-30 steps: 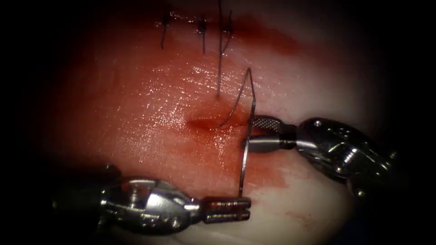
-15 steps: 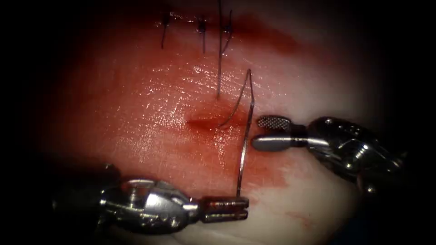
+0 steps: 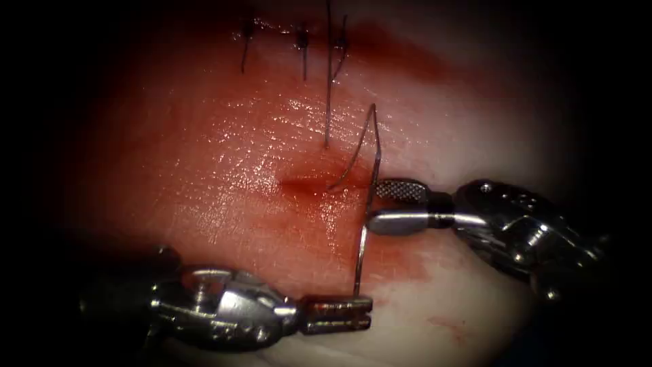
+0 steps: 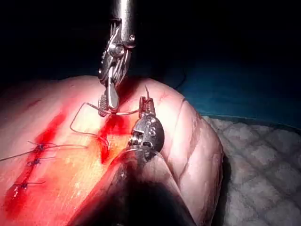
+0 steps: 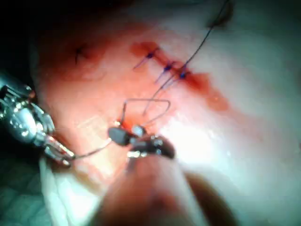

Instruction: Wound Closure

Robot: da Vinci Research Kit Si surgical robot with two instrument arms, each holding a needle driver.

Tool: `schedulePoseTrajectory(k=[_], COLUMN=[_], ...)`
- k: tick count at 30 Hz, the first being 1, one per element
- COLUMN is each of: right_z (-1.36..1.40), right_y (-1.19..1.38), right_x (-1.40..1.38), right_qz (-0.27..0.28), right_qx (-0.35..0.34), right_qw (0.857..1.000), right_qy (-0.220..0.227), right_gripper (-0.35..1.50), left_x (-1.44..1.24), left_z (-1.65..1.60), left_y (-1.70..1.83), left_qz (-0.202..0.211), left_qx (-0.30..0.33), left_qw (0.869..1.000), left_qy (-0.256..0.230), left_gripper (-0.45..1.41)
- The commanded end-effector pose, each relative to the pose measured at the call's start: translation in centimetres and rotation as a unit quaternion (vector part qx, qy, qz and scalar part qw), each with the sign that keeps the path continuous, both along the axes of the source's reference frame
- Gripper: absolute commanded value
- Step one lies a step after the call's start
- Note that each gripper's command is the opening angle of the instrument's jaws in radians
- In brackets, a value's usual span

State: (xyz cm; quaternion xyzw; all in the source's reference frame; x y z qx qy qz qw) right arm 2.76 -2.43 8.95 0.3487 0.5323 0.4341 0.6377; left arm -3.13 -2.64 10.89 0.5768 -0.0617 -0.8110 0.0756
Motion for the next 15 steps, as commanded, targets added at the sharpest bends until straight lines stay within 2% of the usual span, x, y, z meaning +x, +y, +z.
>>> schedulePoseTrajectory(k=[1,6,7,8,9,15], right_z=[0.04,0.11,0.12,0.13,0.13,0.06], right_y=[-0.02,-0.06,-0.07,-0.07,-0.07,0.04], right_x=[0.14,0.28,0.31,0.32,0.33,0.21], right_qz=[-0.001,-0.001,0.000,0.000,0.001,0.009], right_qx=[0.000,-0.007,-0.008,-0.008,-0.008,-0.024], right_qw=[1.000,1.000,1.000,1.000,1.000,1.000], right_qy=[0.002,0.001,0.001,0.000,0.001,0.007], right_gripper=[0.42,0.42,0.36,0.10,-0.35,-0.35], left_x=[-0.06,-0.07,-0.07,-0.07,-0.07,-0.07], left_z=[0.06,0.05,0.05,0.05,0.05,0.05], left_y=[-0.01,-0.03,-0.03,-0.03,-0.03,-0.02], left_qz=[0.001,0.001,0.001,0.001,0.001,0.003], left_qx=[0.001,0.001,0.001,0.001,0.001,0.002], left_qw=[1.000,1.000,1.000,1.000,1.000,1.000], left_qy=[0.000,0.001,0.001,0.001,0.001,0.002], left_gripper=[-0.45,-0.45,-0.45,-0.45,-0.45,-0.45])
